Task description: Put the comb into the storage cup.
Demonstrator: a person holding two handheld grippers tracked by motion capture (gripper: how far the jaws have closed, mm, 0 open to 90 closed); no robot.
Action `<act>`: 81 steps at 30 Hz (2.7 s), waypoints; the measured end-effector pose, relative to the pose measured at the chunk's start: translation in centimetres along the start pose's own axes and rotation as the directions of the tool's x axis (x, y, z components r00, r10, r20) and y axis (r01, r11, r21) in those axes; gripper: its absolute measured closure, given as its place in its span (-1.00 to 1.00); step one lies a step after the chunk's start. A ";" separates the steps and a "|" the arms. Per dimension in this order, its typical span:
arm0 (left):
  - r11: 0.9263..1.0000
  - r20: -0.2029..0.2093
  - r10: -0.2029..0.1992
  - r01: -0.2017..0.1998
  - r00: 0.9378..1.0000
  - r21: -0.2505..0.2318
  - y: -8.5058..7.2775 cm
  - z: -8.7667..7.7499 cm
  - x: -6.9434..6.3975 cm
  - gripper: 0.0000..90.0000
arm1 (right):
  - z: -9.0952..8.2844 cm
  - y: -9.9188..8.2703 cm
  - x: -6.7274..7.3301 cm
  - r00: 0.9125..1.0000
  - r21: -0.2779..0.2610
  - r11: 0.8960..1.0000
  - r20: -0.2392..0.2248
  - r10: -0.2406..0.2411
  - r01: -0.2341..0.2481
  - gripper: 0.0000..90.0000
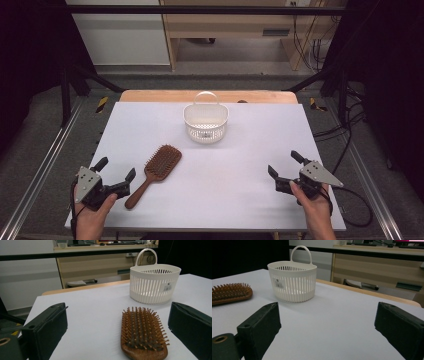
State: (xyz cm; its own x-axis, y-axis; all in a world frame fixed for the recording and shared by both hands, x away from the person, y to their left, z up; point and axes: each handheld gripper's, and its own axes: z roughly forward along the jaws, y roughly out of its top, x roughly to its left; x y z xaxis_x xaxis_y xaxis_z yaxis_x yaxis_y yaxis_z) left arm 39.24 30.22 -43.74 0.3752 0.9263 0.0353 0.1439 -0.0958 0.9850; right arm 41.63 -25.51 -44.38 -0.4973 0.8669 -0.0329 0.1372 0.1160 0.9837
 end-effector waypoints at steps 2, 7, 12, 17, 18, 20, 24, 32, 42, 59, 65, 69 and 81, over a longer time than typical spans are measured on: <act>1.000 0.000 0.001 -0.001 1.000 0.010 -0.1 0.1 0.0 -0.95 | 0.0 0.0 0.0 1.000 0.001 1.000 -0.001 0.000 0.000 -0.86; 1.000 0.007 0.005 -0.005 1.000 0.030 -0.1 0.2 -0.2 -0.94 | 0.0 0.0 0.1 1.000 0.008 1.000 -0.002 -0.004 0.004 -0.87; 0.993 0.010 0.020 -0.021 1.000 0.114 -0.3 0.3 -0.5 -0.93 | 0.0 0.0 0.0 1.000 0.010 1.000 0.001 -0.002 0.002 -0.87; 0.967 0.034 0.061 -0.068 0.998 0.245 -0.6 0.5 -1.4 -0.92 | 0.2 -0.2 0.1 1.000 0.031 0.999 0.014 -0.014 0.013 -0.88; 0.963 0.043 0.055 -0.064 0.998 0.263 -0.5 0.5 -1.5 -0.92 | 0.1 -0.2 0.1 1.000 0.032 0.999 0.016 -0.011 0.011 -0.89; 0.954 0.045 0.060 -0.070 0.997 0.293 -0.2 0.6 -1.7 -0.92 | 0.1 -0.3 0.0 1.000 0.035 0.999 0.020 -0.008 0.007 -0.89; 0.937 0.065 0.071 -0.089 0.995 0.337 0.9 1.2 -2.1 -0.91 | 0.3 -0.6 -0.1 0.999 0.054 0.998 0.031 -0.011 0.009 -0.89; 0.894 0.086 0.115 -0.141 0.990 0.426 3.1 3.2 -3.4 -0.91 | 0.8 -0.2 0.5 1.000 0.034 0.999 -0.026 -0.015 0.016 -0.89; 0.818 0.158 0.175 -0.233 0.972 0.526 3.7 5.0 -5.6 -0.90 | 0.5 0.0 1.2 0.998 0.038 0.999 -0.045 -0.035 0.037 -0.89; 0.748 0.184 0.181 -0.256 0.966 0.612 1.8 6.6 -6.3 -0.89 | 0.4 -0.3 1.1 0.999 0.057 0.998 -0.035 -0.026 0.028 -0.90; 0.741 0.185 0.168 -0.248 0.968 0.624 1.7 6.8 -6.2 -0.89 | 0.6 -0.4 1.1 0.999 0.068 0.997 -0.035 -0.028 0.031 -0.93; 0.737 0.185 0.167 -0.247 0.968 0.629 2.0 7.0 -6.1 -0.89 | 0.6 -0.5 1.0 0.999 0.068 0.997 -0.034 -0.027 0.029 -0.93; 0.736 0.164 0.125 -0.202 0.979 0.647 2.6 7.2 -5.4 -0.89 | 0.5 -0.5 0.9 0.999 0.066 0.998 -0.027 -0.023 0.024 -0.93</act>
State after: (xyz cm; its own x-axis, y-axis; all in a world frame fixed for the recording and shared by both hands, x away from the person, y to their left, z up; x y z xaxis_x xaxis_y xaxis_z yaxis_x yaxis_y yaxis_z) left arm 44.15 22.37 -42.57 0.5352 0.8347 0.1297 0.6220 -0.4933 0.6081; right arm 41.54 -24.54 -44.97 -0.5233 0.8507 -0.0505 0.1808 0.1687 0.9689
